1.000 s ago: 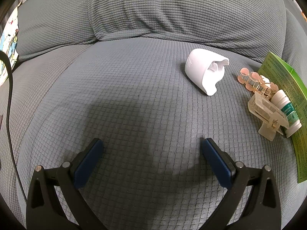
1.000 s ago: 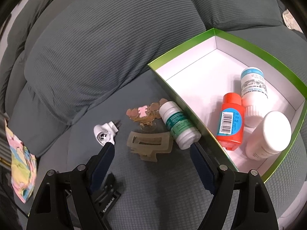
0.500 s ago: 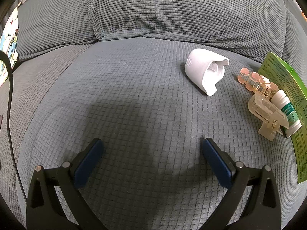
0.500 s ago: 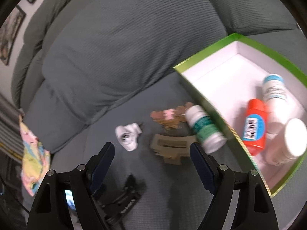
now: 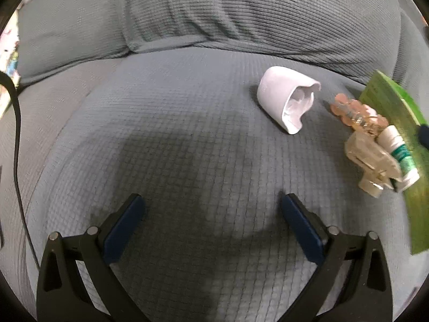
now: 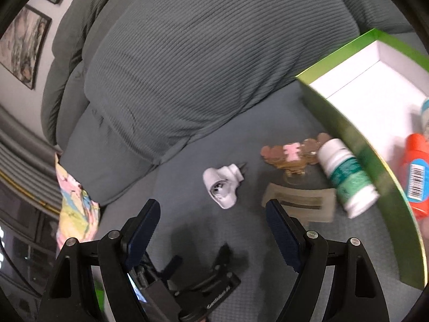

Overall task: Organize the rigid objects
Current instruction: 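Close the right gripper on the white plug and lift it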

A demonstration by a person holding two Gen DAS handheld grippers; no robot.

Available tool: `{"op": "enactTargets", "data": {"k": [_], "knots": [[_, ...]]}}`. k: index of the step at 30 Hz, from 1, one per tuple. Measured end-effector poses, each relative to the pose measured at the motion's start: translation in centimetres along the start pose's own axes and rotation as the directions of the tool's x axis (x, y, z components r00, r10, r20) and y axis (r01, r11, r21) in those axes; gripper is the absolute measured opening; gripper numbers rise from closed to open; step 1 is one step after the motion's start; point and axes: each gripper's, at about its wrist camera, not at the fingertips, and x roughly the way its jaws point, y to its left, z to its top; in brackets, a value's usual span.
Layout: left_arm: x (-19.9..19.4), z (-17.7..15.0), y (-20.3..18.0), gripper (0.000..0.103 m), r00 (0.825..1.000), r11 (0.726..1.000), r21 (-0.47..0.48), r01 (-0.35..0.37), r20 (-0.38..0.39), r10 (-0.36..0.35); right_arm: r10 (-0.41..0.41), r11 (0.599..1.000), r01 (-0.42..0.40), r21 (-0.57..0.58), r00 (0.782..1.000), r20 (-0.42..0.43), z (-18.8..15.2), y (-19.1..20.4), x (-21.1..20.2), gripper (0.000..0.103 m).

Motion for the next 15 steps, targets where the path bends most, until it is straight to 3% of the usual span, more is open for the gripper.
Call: {"op": "enactTargets", "data": {"k": [2,6,8,12,15], "knots": [[-1.0,0.4,0.9,0.090,0.999,0.999,-0.038,0.036,0.034,-0.035,0.011,1.000,-0.011,0.010,1.000,-0.019,0.5,0.1,1.0,0.082],[-2.6,2.4,1.9,0.089,0.980,0.985,-0.071,0.158,0.134,-0.147,0.029,1.000,-0.028,0.008,0.998,-0.055,1.4,0.9,3.1,0.082],[-2.6,3.4,2.1,0.089,0.965,0.974,-0.077,0.211,0.173,-0.196,0.025,1.000,-0.025,-0.001,0.997,-0.072,1.9,1.3,4.3,0.076],[-0.8,5.1,1.2,0.082,0.950,0.961,-0.024,0.274,0.159,-0.267,0.002,1.000,-0.004,-0.013,0.994,-0.110,3.2,1.9,7.0,0.074],[0.6,6.1,0.5,0.077,0.937,0.945,-0.002,0.328,0.127,-0.325,-0.075,0.997,0.070,-0.035,0.985,-0.157,3.9,1.8,9.6,0.067]]}}
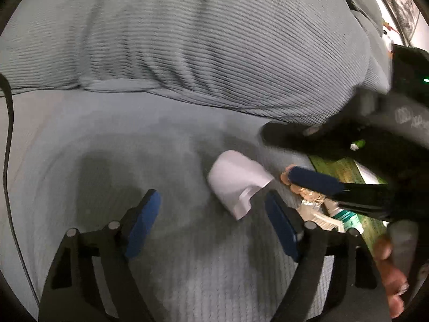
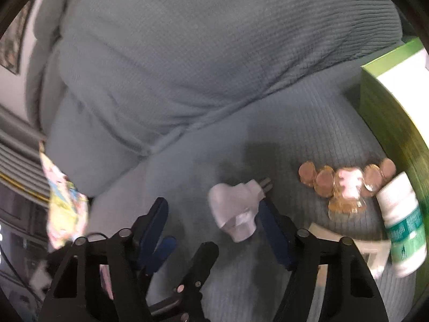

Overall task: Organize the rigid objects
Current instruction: 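Close the right gripper on the white plug and lift it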

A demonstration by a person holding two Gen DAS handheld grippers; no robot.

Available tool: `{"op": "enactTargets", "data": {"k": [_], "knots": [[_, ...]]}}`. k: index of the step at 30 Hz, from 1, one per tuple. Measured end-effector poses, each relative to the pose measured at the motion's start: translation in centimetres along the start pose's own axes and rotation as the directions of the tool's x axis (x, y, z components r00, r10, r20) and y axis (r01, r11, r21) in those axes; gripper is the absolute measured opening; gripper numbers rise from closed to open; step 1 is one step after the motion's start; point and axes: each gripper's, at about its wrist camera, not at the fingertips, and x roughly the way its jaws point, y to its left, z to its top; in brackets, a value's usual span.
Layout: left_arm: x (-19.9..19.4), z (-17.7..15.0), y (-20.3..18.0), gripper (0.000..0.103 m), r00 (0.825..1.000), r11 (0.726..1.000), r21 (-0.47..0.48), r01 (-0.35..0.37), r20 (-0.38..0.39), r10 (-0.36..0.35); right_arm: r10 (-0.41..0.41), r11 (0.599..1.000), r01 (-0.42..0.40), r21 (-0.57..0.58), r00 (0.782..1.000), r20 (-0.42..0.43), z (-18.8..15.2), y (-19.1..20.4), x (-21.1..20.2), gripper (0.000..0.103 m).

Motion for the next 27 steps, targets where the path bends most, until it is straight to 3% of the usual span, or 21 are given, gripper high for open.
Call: {"op": "enactTargets", "data": {"k": [7,11,13,18,27], "knots": [[2.6,1.3,0.0,0.077,0.993,0.994,0.018,0.109,-0.036,-0.108,-0.062,0.998,0.062,-0.005,0.998,-0.032,1.4,-0.2,2.5,0.065],[4.1,1.4,0.0,0.065,0.985,0.987,0.014,0.162,-0.070,-0.160,-0.069,0.998,0.070,0.007,0.996,-0.055,1.6,-0.8,3.4,0.065],[4.8,1.2,0.0,0.064,0.983,0.986,0.009,0.164,-0.089,-0.162,-0.078,0.997,0.078,0.006,0.995,-0.062,1.7,-1.0,3.8,0.065],[5.3,0.9,0.1,0.043,0.985,0.989,0.003,0.148,-0.093,-0.147,-0.081,0.997,0.082,0.005,0.991,-0.108,1.4,-1.6,4.9,0.065],[4.2,1.5,0.3,0.040,0.983,0.988,-0.023,0.155,-0.097,-0.157,-0.062,0.998,0.061,-0.017,0.995,-0.077,0.5,-1.5,3.9,0.064]]}}
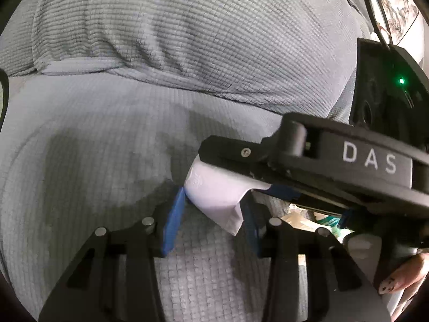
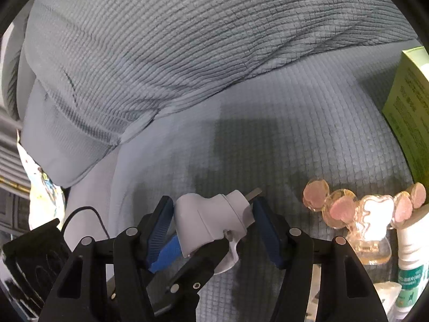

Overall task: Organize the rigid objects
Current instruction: 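Close the right gripper on the white plug and lift it, then carry the white plug into the green box with the right gripper and release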

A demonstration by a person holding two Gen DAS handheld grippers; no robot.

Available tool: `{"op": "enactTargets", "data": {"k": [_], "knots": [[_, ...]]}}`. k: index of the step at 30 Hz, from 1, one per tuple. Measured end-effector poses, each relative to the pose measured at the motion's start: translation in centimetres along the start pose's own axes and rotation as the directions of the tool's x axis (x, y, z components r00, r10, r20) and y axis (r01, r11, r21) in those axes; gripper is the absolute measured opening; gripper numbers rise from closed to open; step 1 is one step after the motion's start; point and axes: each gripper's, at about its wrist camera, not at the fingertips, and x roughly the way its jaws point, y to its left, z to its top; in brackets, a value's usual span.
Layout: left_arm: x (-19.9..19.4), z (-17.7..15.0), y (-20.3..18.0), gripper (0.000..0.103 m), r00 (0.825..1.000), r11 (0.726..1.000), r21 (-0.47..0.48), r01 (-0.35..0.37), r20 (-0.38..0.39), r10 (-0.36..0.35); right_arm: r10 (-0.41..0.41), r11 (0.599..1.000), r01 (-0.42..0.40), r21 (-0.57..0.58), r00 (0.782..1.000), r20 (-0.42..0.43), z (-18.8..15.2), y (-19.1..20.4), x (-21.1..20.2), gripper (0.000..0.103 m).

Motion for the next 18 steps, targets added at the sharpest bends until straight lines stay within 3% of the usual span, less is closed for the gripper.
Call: {"op": "enactTargets", "data": {"k": [9,15,18], "knots": [[-3.3,0.7,-3.3,0.040,0.998,0.999,0.034,0.041,0.045,-0.042,0.039,0.999,-0.041,0.021,0.996,0.084,-1.0,-0.1,-5.1,0.064],[-4.2,0.5,-7.8,0.040,0.997,0.990,0.134,0.046,0.058,-0.054,0.072,0.994,-0.085,0.067,0.982,0.175,-2.4,-1.5,-9.4,0.064],[-5.7,-1.6,-10.5,0.040,0.997,0.983,0.176,0.051,0.053,-0.061,0.050,0.994,-0.069,0.080,0.975,0.216,-3.2,-2.2,-11.4,0.064]]}}
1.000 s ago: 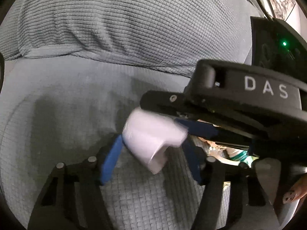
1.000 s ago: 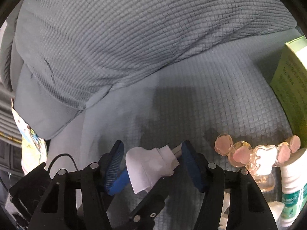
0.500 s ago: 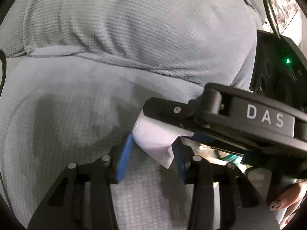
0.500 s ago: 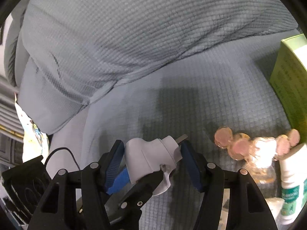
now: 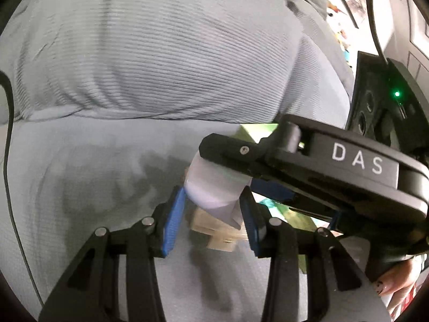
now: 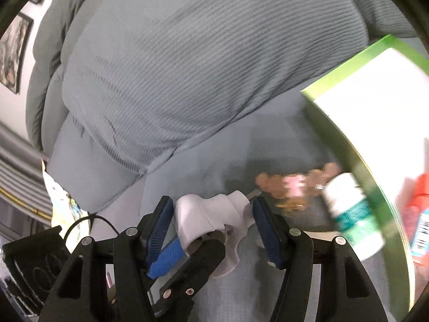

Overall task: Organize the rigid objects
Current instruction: 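Carry the white plug into the green box with the right gripper and release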

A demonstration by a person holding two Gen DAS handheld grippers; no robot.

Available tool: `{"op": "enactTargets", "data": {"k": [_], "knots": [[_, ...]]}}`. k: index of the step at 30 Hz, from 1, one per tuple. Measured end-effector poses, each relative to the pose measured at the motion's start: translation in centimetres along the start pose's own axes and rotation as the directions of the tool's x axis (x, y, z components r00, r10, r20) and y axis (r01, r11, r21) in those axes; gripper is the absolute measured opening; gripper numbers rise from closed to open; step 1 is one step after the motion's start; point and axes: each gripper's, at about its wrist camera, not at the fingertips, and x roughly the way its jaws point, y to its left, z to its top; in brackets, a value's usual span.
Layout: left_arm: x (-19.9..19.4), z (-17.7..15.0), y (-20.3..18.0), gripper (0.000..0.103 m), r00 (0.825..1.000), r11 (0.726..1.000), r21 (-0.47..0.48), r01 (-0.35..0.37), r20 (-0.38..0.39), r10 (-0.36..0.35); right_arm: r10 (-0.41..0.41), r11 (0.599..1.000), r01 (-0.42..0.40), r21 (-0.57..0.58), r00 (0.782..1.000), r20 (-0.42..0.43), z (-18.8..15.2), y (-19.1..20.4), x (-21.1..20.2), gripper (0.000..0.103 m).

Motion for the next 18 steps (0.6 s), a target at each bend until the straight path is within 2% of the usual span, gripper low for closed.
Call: {"op": "enactTargets", "data": {"k": [2,9,11,15,18], "knots": [[0.1,0.2,-1.8,0.040,1.000,1.000,0.027,-0.003,-0.001,0.003,0.002,1.000,-0.002,0.013,1.000,0.028,0.0,-0.8,-1.5,0.064],[0.2,-0.3,-6.1,0.040,0.998,0.996,0.077,0.055,0.001,-0.055,-0.003,0.998,-0.004,0.060,0.993,0.114,0.1,-3.3,-5.5,0.064],[0.9,0.5,-6.8,0.040,0.995,0.992,0.086,0.093,0.017,-0.095,0.000,0.997,-0.010,0.080,0.992,0.126,0.3,-4.1,-6.6,0.064],[1.0,0.7,-9.7,0.038,0.993,0.974,0.201,0.100,0.039,-0.110,0.006,0.993,-0.027,0.119,0.986,0.167,0.5,-5.9,-8.1,0.064],[2.2,0.6,-11.3,0.038,0.991,0.967,0.224,0.121,0.022,-0.129,0.007,0.989,-0.035,0.146,0.982,0.187,0.8,-7.6,-9.0,0.064]]}}
